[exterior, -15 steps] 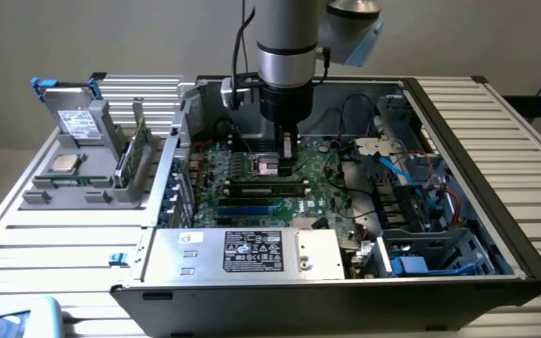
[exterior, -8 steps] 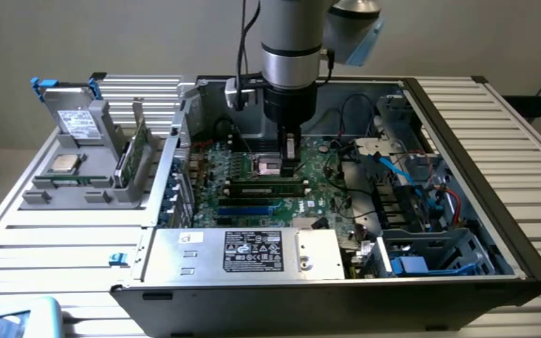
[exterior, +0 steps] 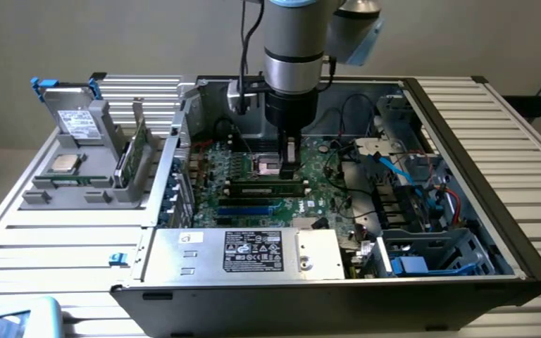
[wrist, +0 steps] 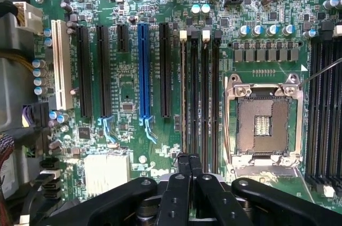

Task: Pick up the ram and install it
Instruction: 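Press down the ram until it locks into place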

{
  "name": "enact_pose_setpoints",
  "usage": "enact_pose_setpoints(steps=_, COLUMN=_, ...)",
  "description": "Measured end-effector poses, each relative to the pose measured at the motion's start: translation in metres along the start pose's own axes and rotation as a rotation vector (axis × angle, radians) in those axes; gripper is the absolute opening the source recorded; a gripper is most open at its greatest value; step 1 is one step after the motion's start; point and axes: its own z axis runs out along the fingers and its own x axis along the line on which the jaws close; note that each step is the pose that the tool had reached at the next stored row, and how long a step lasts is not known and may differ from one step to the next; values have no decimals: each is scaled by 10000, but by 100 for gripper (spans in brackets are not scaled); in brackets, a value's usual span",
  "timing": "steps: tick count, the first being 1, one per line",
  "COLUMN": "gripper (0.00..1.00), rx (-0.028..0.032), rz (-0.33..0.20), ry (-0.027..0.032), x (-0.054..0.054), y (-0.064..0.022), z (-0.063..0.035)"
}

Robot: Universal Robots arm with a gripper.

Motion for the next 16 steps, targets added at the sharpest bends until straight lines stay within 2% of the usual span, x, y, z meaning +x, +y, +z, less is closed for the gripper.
enact_pose_setpoints(steps=6, gripper=11, rx=-2, rz=26, ry=-40, x=-4, y=1, z=80)
enact_pose_setpoints(steps=16, gripper=11, rx=-7, rz=86, ry=-67, x=6, y=4, z=149)
